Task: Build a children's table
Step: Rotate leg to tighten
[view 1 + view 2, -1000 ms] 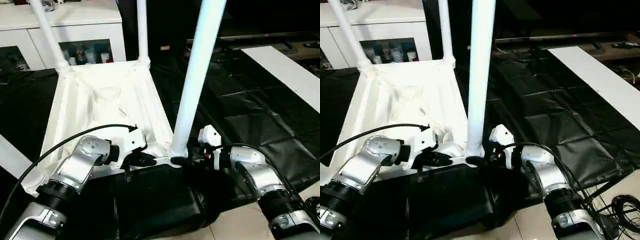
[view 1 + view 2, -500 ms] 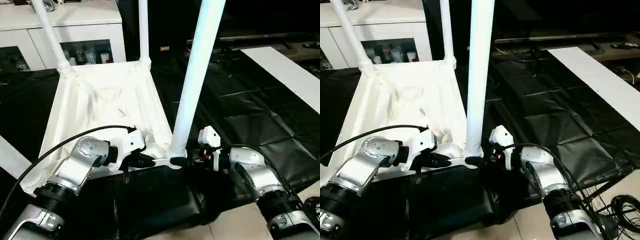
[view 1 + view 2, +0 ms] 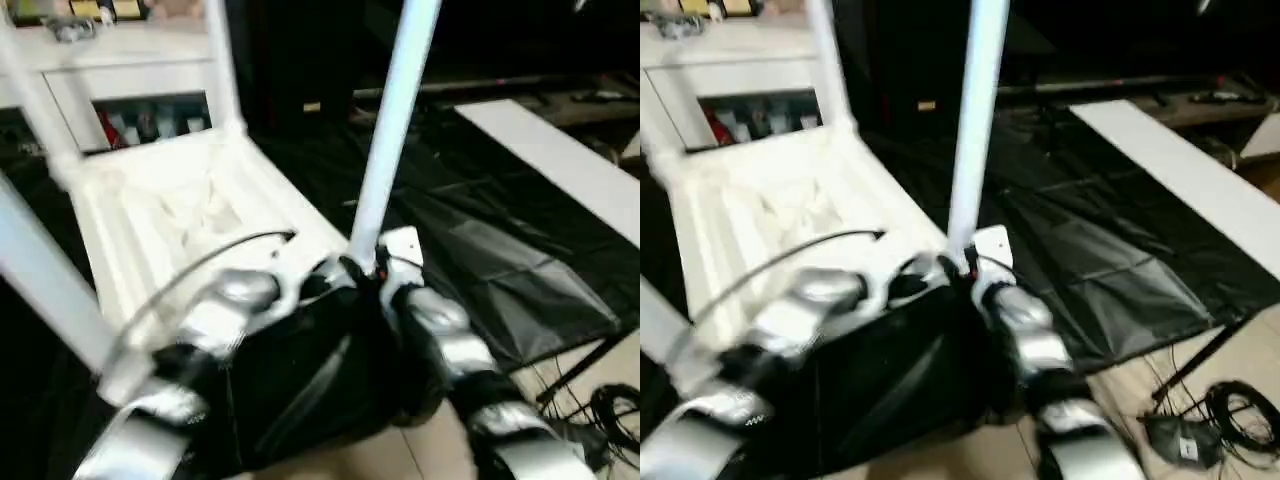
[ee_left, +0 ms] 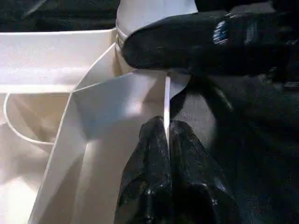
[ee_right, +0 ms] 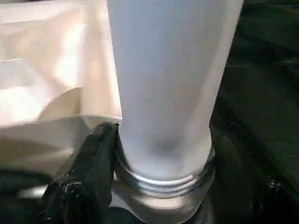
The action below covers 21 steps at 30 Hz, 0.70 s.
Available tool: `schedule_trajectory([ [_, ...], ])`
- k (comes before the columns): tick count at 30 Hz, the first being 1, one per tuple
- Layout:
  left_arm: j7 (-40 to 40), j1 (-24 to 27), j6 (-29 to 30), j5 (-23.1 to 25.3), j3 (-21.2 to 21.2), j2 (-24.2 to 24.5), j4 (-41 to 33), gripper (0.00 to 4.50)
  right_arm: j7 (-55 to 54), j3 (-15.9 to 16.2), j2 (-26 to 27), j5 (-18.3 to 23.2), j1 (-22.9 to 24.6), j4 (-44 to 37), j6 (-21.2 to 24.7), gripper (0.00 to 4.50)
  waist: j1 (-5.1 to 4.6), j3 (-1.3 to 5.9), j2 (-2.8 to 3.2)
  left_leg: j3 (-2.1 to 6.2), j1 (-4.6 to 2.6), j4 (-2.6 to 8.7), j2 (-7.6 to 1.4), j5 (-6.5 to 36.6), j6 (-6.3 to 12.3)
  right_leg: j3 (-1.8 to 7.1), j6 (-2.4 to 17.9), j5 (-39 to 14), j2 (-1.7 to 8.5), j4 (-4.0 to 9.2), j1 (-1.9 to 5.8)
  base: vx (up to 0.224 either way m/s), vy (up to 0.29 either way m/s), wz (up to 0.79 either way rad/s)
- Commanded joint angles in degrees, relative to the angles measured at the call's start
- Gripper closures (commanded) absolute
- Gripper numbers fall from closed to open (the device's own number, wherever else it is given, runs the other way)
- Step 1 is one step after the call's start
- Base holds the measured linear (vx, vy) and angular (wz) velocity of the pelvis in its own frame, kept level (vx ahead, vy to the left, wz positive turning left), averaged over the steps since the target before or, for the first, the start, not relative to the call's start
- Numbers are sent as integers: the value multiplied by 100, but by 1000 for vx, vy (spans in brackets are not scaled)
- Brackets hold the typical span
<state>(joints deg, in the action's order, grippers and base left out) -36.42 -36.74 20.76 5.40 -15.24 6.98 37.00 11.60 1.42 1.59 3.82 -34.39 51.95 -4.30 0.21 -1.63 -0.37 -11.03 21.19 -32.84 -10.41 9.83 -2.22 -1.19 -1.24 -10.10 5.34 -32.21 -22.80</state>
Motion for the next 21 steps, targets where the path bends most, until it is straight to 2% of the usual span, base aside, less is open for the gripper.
schedule_trajectory([
  [1, 245, 31, 56, 98, -127, -222, 467, 450, -110, 243, 275, -176, -30, 208, 73, 184, -82, 181, 54, 243, -215, 483, -166, 3591, -311, -84, 392, -3624, 170, 625, -23, 0, 0, 0],
  [4, 172, 13, -7, 143, -180, -230, 492, 450, 99, 415, 273, -359, -9, 175, -40, 184, -105, 170, 96, 293, -235, 541, -189, 3929, -350, -165, 496, -3274, 186, 643, 20, 0, 0, 0],
  [5, 154, 23, -30, 148, -199, -218, 486, 450, 189, 419, 277, -339, 25, 137, -93, 184, -100, 170, 105, 296, -237, 549, -191, 3967, -356, -166, 511, -3232, 188, 646, 24, 0, 0, 0],
  [6, 113, 43, -51, 138, -210, -201, 465, 450, 299, 380, 290, -256, 69, 81, -116, 184, -97, 180, 85, 281, -252, 534, -185, 3950, -334, -149, 548, -3187, 210, 655, 8, 0, 0, 0],
  [7, 18, 96, -110, 127, -230, -151, 399, 450, 451, 302, 290, -127, 155, -56, -206, 184, -83, 183, 71, 274, -234, 530, -183, 3836, -292, -128, 577, -3169, 234, 654, 18, 0, 0, 0],
  [8, 13, 98, -112, 126, -229, -148, 395, 450, 460, 296, 288, -120, 161, -66, -220, 149, -77, 182, 66, 267, -224, 533, -183, 3779, -270, -115, 589, -3156, 238, 652, 20, 0, 0, 0],
  [10, -116, 138, -245, 122, -246, -75, 356, 450, 584, 259, 228, -65, 207, -173, -315, 111, -60, 197, 59, 248, -203, 531, -189, 3591, -226, -74, 667, -3034, 253, 624, 24, 0, 0, 0],
  [12, -233, 203, -288, 135, -262, 40, 288, 450, 670, 216, 75, -41, 254, -298, -391, 103, -64, 193, 25, 232, -161, 540, -189, 3424, -183, -59, 711, -2983, 254, 610, 43, 0, 0, 0],
  [14, -325, 255, -326, 143, -283, 117, 217, 450, 773, 208, -33, -36, 302, -425, -413, 70, -36, 199, 22, 218, -157, 540, -201, 3262, -135, -39, 727, -2945, 267, 597, 53, 0, 0, 0],
  [15, -457, 333, -355, 140, -296, 221, 93, 450, 903, 210, -206, -66, 375, -613, -434, 64, -42, 203, 6, 222, -120, 548, -201, 3125, -117, -35, 749, -2912, 269, 575, 83, 0, 0, 0],
  [16, -604, 413, -435, 108, -307, 305, -40, 450, 1178, 258, -378, -52, 468, -808, -428, 58, -22, 211, -42, 202, -91, 544, -208, 2930, -71, -16, 759, -2829, 264, 559, 90, 0, 0, 0],
  [19, -814, 562, -447, 67, -324, 454, -303, 450, 1745, 410, -764, -74, 671, -1161, -481, 58, 20, 197, -51, 167, -106, 516, -217, 2731, 26, 17, 787, -2940, 280, 559, 61, 0, 0, 0],
  [21, -993, 683, -466, 65, -362, 644, -539, 450, 2354, 581, -1193, -153, 857, -1371, -683, 58, 55, 204, -56, 164, -90, 514, -235, 2574, 56, 23, 782, -2844, 282, 543, 85, 0, 0, 0],
])
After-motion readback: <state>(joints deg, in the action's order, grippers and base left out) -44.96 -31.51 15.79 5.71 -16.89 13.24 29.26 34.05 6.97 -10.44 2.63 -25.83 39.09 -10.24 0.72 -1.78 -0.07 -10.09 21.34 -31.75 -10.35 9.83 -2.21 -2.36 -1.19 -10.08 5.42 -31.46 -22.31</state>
